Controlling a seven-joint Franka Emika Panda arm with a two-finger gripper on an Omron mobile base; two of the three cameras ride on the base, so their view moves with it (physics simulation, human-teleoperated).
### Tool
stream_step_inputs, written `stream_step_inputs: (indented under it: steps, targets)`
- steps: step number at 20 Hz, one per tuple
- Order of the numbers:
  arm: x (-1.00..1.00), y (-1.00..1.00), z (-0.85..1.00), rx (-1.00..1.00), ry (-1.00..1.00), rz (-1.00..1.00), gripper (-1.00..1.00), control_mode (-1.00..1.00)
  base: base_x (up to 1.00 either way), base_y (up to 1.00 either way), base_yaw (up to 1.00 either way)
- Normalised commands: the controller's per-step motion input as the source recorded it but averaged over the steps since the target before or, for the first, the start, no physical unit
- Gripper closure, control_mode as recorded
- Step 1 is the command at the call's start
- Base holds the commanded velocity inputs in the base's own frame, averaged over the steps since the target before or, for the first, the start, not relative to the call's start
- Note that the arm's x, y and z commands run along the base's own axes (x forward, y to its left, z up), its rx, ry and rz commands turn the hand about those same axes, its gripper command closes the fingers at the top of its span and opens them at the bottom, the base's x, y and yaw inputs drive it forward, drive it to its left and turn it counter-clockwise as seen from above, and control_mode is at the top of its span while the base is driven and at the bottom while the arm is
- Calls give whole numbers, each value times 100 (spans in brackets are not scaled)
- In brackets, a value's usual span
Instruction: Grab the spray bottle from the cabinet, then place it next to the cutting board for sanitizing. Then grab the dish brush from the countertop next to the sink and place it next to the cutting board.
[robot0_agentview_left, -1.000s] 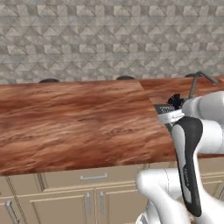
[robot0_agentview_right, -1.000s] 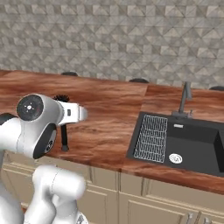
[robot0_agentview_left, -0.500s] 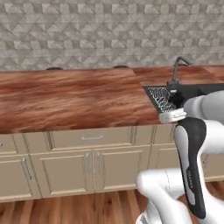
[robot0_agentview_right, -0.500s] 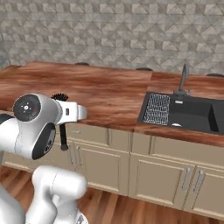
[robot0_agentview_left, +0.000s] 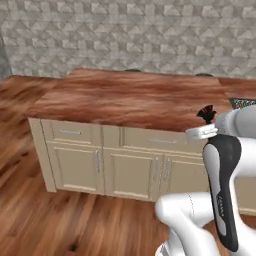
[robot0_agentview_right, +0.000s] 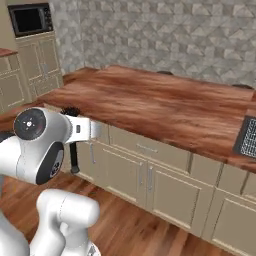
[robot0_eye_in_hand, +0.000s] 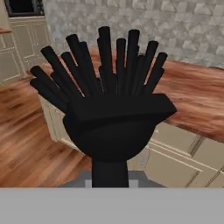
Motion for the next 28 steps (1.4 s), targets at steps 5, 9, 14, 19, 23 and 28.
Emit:
stream_step_inputs:
  steps: [5, 9, 14, 19, 23, 28]
  targets:
    - [0, 0, 0, 0, 0, 0, 100, 100, 0, 44, 95]
    - [0, 0, 0, 0, 0, 0, 100, 100, 0, 33, 98]
    - [0, 0, 0, 0, 0, 0, 100, 100, 0, 21, 99]
    - [0, 0, 0, 0, 0, 0, 100, 100, 33, 5, 94]
    - [0, 0, 0, 0, 0, 0, 100, 100, 100, -23, 62]
    - [0, 0, 0, 0, 0, 0, 100, 100, 100, -63, 43]
